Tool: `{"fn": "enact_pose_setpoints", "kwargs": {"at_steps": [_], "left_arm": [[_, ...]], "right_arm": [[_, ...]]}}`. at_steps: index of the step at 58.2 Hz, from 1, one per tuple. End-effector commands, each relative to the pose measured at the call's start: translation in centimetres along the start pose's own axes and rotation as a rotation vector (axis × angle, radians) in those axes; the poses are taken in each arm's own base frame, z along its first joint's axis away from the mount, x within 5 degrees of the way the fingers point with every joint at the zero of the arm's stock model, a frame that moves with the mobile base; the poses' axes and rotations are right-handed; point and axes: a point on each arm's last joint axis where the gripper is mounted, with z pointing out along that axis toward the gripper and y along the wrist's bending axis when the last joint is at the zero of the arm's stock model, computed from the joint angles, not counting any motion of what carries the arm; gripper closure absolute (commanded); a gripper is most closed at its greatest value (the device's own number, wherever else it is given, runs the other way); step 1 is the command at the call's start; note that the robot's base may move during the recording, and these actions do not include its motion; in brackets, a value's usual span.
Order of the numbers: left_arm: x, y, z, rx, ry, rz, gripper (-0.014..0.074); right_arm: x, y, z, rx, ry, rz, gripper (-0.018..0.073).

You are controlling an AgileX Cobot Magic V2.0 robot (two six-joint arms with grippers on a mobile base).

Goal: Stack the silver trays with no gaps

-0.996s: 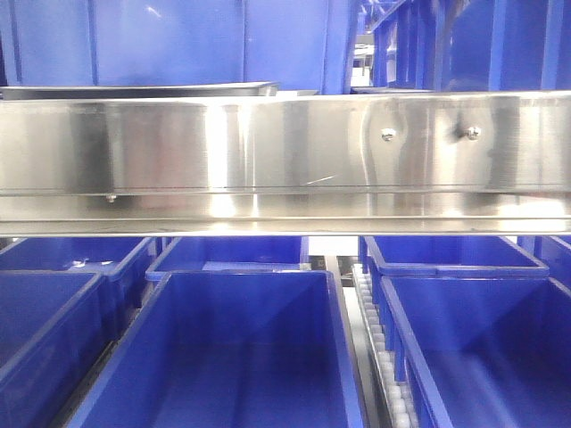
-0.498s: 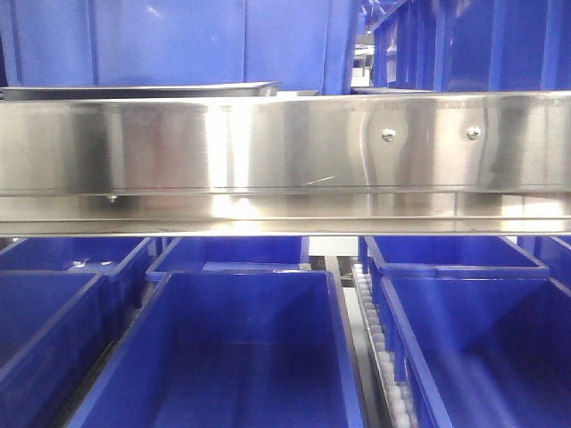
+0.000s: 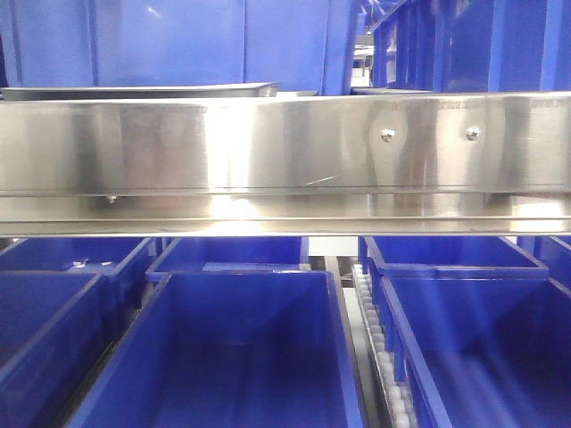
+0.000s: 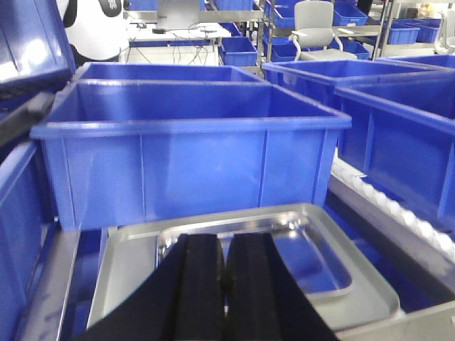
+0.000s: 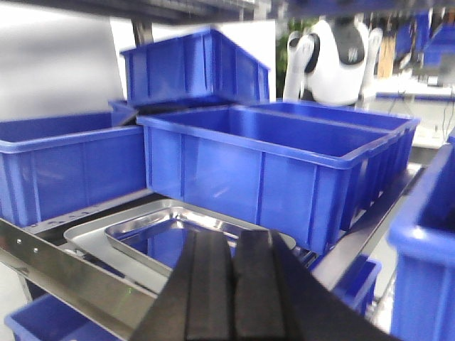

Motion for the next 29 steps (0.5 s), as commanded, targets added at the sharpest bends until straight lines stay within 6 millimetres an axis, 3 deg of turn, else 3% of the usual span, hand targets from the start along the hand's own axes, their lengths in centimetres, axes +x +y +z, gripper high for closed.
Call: {"fn": "enact_pose_setpoints", "kwargs": {"at_steps": [1,12,29], "left_arm": [[0.2,0.1,-0.7,0.011,-0.035,-0.016,0.0605],[0.3,0.3,-1.4,0.008,-0.043,-0.02,0.0605],[0.2,0.3,-1.4,0.009,-0.046,-0.02,0.0605]], "right_arm": [[1.0,0.0,-1.6,-0.002,-0.072,-0.007,0.0638],[1.8,0.0,-3.5,-0.008,-0.126,-0.01,0.0638],[1.8,0.0,-3.6,-0.008,-0.128,-0.011,0.0638]]}}
